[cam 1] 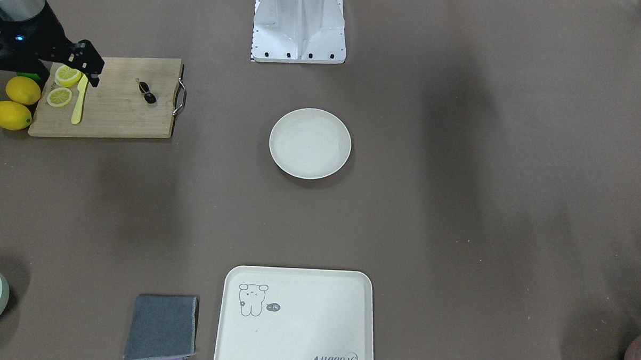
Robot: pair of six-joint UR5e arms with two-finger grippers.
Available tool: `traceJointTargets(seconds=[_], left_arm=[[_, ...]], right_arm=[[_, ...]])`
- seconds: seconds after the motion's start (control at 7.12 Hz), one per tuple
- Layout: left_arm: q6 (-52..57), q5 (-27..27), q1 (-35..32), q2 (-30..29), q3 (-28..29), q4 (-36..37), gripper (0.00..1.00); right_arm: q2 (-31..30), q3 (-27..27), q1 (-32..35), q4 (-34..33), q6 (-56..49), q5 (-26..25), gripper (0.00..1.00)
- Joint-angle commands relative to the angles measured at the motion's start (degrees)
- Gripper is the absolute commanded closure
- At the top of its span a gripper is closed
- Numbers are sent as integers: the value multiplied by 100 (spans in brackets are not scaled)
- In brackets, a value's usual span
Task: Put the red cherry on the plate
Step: 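Move the right gripper over the dark red cherries on the cutting board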
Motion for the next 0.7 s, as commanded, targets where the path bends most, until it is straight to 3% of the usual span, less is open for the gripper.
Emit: traceJointTargets(seconds=[0.0,0.28,0.56], left_arm=[[-5,43,-4,43,10,-5,3],[3,96,-74,87,-34,-23,3],[-14,104,-83,87,10,-14,3]], right_arm=[[-775,-21,-1485,1153,1105,-914,0],[-812,-233,-2181,1271,1538,-1284,0],[-890,-636,-2587,2207,2030,-1435,0]])
